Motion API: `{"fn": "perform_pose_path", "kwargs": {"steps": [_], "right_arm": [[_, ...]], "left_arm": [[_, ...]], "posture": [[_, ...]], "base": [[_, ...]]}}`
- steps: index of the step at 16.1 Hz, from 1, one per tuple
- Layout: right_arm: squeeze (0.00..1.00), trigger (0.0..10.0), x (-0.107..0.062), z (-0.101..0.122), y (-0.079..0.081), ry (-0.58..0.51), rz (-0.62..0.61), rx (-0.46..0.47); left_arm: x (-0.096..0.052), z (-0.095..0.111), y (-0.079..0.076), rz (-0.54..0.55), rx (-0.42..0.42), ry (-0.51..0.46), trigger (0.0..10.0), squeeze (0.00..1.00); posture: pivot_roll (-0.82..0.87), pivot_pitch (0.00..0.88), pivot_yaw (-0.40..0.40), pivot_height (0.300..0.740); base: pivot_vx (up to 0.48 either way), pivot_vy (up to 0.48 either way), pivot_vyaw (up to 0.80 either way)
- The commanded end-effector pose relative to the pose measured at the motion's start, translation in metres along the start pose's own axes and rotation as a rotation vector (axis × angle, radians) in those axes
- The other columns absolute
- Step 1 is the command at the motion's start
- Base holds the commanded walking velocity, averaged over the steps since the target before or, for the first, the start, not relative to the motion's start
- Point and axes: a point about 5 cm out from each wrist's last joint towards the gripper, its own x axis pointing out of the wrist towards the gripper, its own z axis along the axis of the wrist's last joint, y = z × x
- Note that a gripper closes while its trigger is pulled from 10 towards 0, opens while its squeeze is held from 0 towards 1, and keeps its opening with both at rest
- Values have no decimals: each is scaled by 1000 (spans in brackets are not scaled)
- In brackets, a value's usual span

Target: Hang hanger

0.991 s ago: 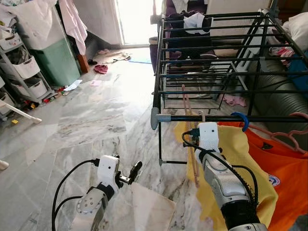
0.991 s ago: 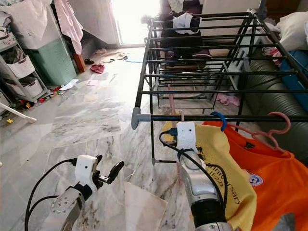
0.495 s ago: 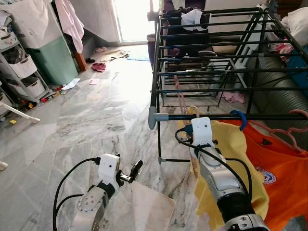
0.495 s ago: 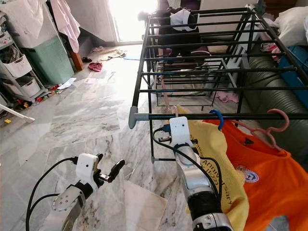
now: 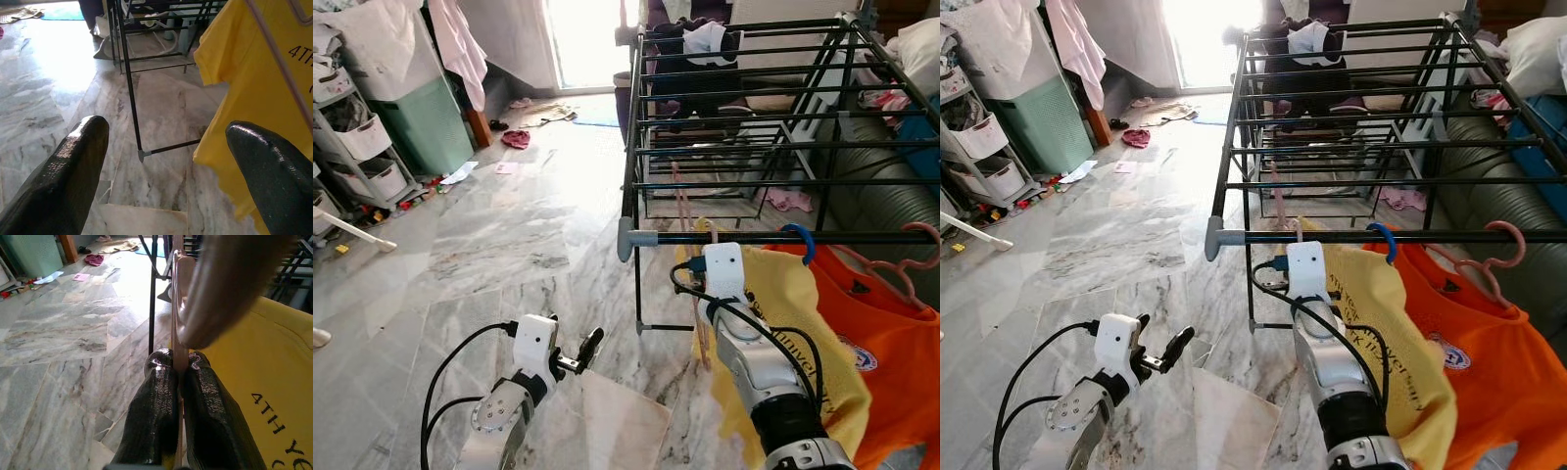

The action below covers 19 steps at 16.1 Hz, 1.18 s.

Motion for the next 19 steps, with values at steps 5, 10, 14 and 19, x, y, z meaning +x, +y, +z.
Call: {"fn": "perform_pose_path", "kwargs": {"steps": [5,10,14,19], "right_arm": [[1000,10000,-7,-34,-7,154,-26,50],[1000,10000,-7,-28,-8,132,-26,42],[1000,10000,-8,-22,-8,93,-26,22],[1000,10000,-22,-13,-16,31,-31,-14]], "left_arm": [[2,1,2,-10,16,10,10000,0],[2,0,2,-8,16,12,10000,0],[3,0,4,-6,20,12,10000,0],[3,2,5,-6,23,9,10000,0]], "posture": [[-159,0,104,740],[-155,0,102,740],[-154,0,103,740],[-155,0,105,740]], "base": [[0,0,0],[0,0,0],[0,0,0],[0,0,0]]}}
